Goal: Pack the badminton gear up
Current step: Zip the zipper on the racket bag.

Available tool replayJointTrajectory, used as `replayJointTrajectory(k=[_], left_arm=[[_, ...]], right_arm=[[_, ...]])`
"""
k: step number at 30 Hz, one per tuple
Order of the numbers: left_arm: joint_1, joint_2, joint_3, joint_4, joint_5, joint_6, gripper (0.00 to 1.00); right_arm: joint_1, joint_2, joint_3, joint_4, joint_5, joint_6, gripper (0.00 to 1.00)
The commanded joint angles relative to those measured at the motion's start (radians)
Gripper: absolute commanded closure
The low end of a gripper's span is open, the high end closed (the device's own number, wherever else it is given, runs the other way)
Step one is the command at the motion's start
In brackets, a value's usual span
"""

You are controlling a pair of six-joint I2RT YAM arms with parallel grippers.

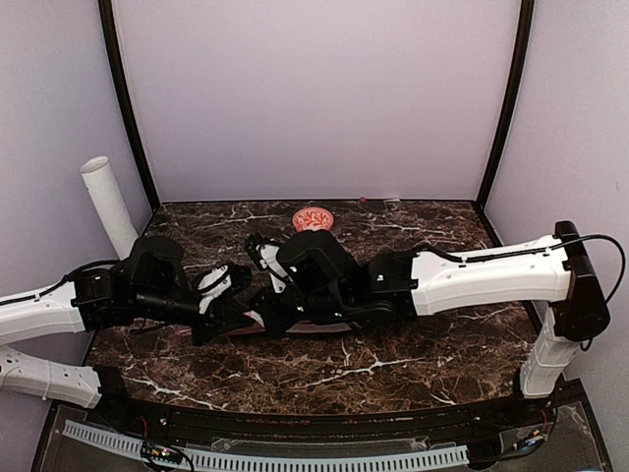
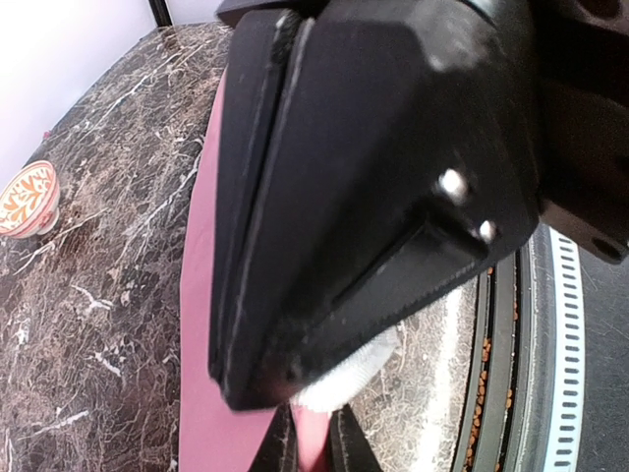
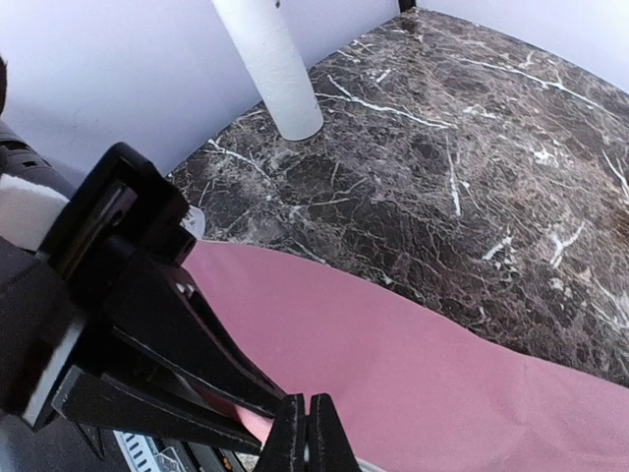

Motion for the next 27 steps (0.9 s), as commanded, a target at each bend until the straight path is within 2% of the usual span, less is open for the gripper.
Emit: replayJointTrajectory(k=[1, 14, 27], left_arm=[[-0.001, -0.003, -0.004, 0.016, -0.031, -0.025, 1.0], [-0.001, -0.015, -0.008, 0.015, -0.086, -0.024, 1.0], [0.001, -0.039, -0.008, 0.01, -0.147, -0.026, 1.0]], right_arm=[[0.002, -0.076, -0.058, 0.01, 0.164, 0.118, 1.0], [-0.034, -0.231, -0.27, 0.01, 0.336, 0.354, 1.0], [-0.229, -0.431, -0.544, -0.001, 0.375, 0.364, 1.0]])
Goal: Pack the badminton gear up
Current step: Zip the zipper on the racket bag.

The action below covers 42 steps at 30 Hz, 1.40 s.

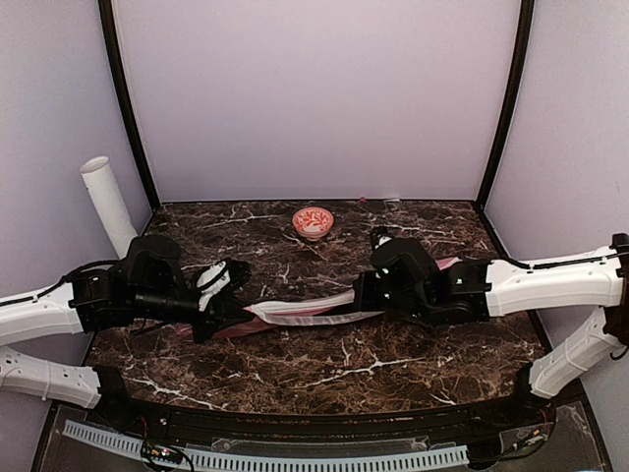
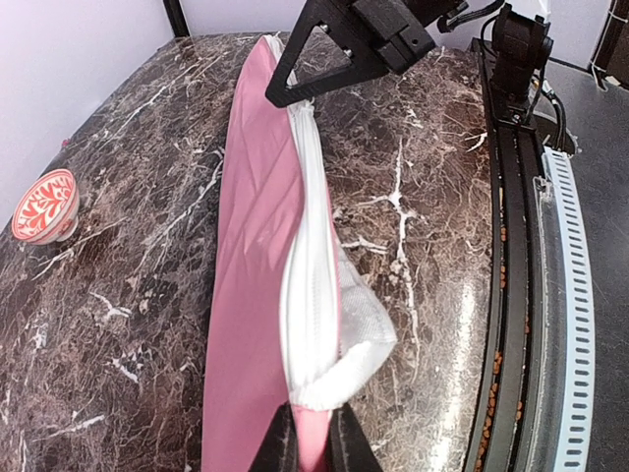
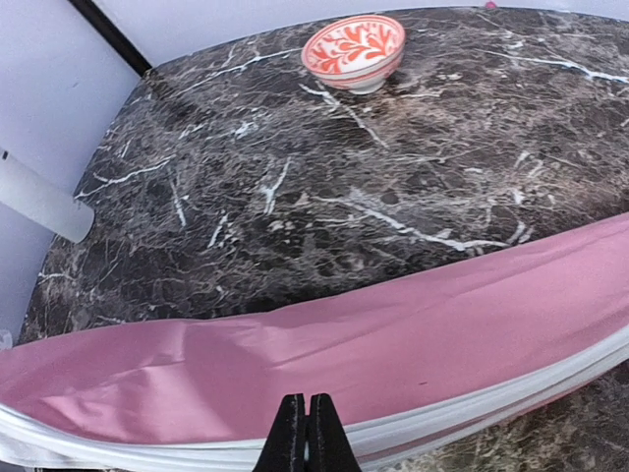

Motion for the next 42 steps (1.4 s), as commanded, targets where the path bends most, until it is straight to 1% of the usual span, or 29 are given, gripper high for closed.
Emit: replayJointTrajectory(k=[1, 5, 12, 20, 24, 36, 42], left_arm=[[0.011, -0.028, -0.008, -0.02, -0.085, -0.018, 1.0], [0.016, -0.034, -0.008, -0.019, -0.107, -0.018, 1.0], [0.024, -0.04, -0.011, -0.02, -0.127, -0.021, 1.0], [0.034, -0.041, -0.014, -0.02, -0.14, -0.02, 1.0], [0.038, -0.042, -0.014, -0.02, -0.142, -0.022, 1.0], [0.052, -0.042, -0.011, -0.021, -0.135, -0.027, 1.0], [0.059, -0.041, -0.011, -0.022, -0.124, -0.031, 1.0]], right_arm=[[-0.086, -0.095, -0.08, -0.021, 0.079, -0.012, 1.0], [-0.183, -0.15, -0.149, -0.01, 0.065, -0.052, 1.0], [-0.382, -0.182, -0.218, 0.014, 0.001, -0.133, 1.0], [-0.647, -0.229, -0.297, 0.06, -0.099, -0.212, 1.0], [-0.777, -0.238, -0.311, 0.088, -0.172, -0.247, 1.0], [-0.998, -0.172, -0.287, 0.107, -0.264, -0.317, 1.0], [-1.058, -0.148, -0.272, 0.114, -0.297, -0.346, 1.0]])
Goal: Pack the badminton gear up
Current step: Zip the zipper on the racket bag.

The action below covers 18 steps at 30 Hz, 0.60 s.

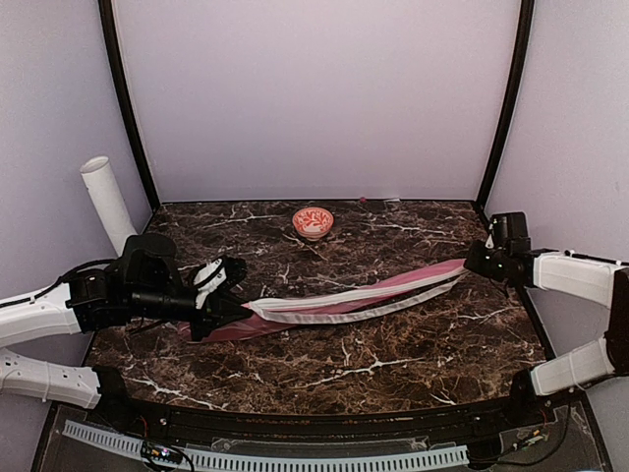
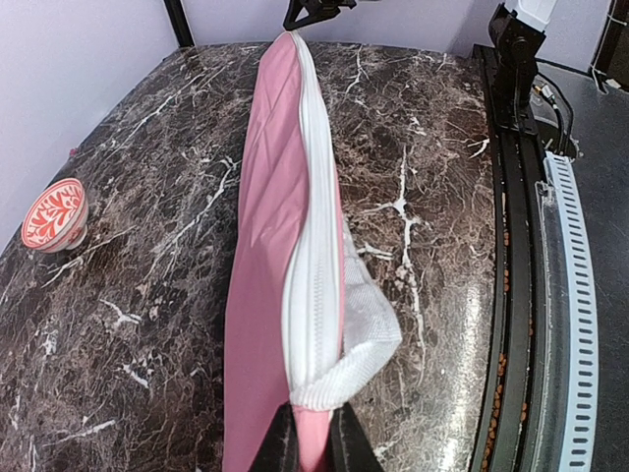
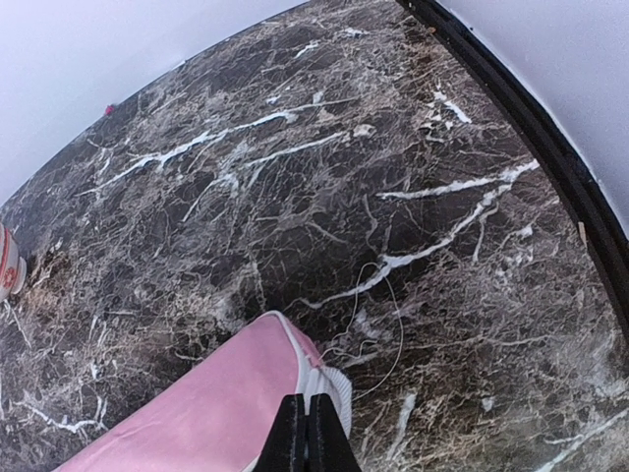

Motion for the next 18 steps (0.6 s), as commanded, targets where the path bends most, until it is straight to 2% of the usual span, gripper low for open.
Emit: replayJointTrajectory(k=[1, 10, 15, 16, 18], left_arm=[[0.042, -0.021, -0.01, -0.027, -0.127, -0.05, 1.0], [0.072, -0.026, 0.001, -0.018, -0.035, -0.083, 1.0], [0.149, 0.083, 0.044, -0.044, 0.081, -0.142, 1.0], [0.168, 0.115, 0.055, -0.051, 0.099, -0.151, 1.0], [0.196, 0.176, 0.083, -0.067, 0.127, -0.16, 1.0]], right_arm=[[-0.054, 0.022, 0.031, 0.02, 0.042, -0.049, 1.0], [-0.1, 0.062, 0.059, -0.01, 0.021, -0.076, 1.0], [-0.1, 0.07, 0.117, -0.071, -0.097, -0.111, 1.0], [-0.1, 0.072, 0.133, -0.091, -0.122, -0.124, 0.98], [-0.1, 0.057, 0.148, -0.113, -0.16, -0.14, 0.77]])
